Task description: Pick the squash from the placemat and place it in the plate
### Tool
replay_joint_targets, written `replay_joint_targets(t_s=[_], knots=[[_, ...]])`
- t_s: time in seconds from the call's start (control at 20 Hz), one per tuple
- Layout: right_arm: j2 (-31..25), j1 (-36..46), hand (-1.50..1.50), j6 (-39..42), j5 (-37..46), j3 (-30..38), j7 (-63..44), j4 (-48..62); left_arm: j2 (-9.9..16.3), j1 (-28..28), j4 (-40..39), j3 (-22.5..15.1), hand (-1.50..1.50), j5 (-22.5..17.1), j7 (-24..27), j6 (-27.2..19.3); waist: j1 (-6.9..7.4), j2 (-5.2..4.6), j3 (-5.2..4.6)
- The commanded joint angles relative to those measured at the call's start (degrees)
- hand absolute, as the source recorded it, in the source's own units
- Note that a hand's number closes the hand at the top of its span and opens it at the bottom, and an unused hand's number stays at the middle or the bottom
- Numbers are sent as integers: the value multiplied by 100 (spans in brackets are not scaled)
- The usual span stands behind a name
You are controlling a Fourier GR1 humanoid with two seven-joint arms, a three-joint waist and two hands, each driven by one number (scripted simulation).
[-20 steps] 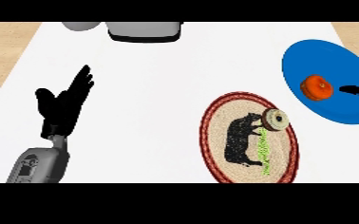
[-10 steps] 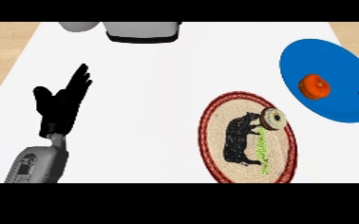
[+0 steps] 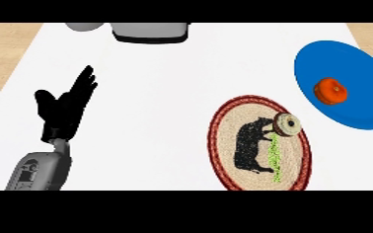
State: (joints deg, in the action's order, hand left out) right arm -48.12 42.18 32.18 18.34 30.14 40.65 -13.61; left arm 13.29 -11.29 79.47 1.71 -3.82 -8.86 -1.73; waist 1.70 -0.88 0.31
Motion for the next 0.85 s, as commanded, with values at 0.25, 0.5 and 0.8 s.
replay_joint_targets(t_s=[0.25, 0.5, 0.8], knots=[[-305, -324, -150, 894, -206, 30, 800, 20, -27, -152, 39, 10, 0, 78, -116, -105, 56, -35, 19], [-506, -640, -150, 931, -247, -13, 962, -3, 15, 140, 130, -71, 0, 30, -91, 104, 66, -25, 24], [-594, -666, -150, 772, -164, -195, 852, -20, -120, 13, 190, -102, 0, 24, -68, 37, 121, -48, 33]])
